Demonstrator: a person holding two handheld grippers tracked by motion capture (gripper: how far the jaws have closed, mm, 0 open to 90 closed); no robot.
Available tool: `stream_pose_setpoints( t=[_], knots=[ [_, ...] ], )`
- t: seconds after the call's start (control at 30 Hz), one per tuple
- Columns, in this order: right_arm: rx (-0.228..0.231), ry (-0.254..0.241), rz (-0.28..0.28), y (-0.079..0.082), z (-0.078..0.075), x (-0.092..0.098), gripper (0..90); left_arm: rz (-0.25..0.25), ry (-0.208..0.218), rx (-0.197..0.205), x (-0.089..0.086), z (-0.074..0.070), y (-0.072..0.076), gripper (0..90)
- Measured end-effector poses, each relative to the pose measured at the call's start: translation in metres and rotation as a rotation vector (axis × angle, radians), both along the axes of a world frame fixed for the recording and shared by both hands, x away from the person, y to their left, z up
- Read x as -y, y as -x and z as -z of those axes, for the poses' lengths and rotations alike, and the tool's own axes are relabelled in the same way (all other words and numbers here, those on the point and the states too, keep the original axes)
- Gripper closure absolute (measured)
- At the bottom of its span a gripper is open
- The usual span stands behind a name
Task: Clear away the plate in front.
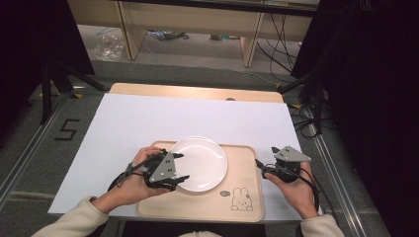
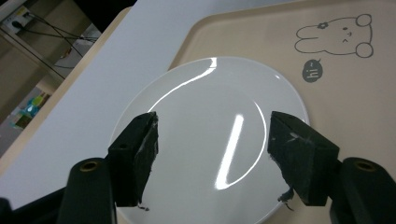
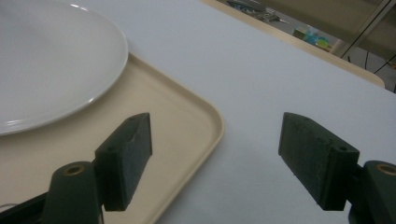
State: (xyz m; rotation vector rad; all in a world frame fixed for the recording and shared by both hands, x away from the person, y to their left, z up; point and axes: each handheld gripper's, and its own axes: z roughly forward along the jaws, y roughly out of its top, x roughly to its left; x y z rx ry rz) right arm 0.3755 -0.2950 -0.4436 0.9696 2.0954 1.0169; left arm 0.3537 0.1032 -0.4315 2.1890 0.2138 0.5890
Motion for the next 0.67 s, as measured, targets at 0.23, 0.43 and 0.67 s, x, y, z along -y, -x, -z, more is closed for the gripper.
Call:
stream_pose_setpoints(
  t=[0.23, 0.43, 0.67],
  knots=[
    [0.007, -0.011, 0.005, 0.000, -0.001, 0.001, 25.7, -0.127, 0.144, -0.084, -0.017, 0.012, -0.007, 32.8],
    [0.012, -0.027, 0.007, 0.000, -0.001, 0.004, 25.1, -0.188, 0.203, -0.112, -0.030, 0.014, -0.014, 32.8],
    [0.002, -0.036, 0.006, -0.001, 0.001, 0.005, 24.6, -0.229, 0.232, -0.140, -0.035, 0.017, -0.019, 32.4]
  ],
)
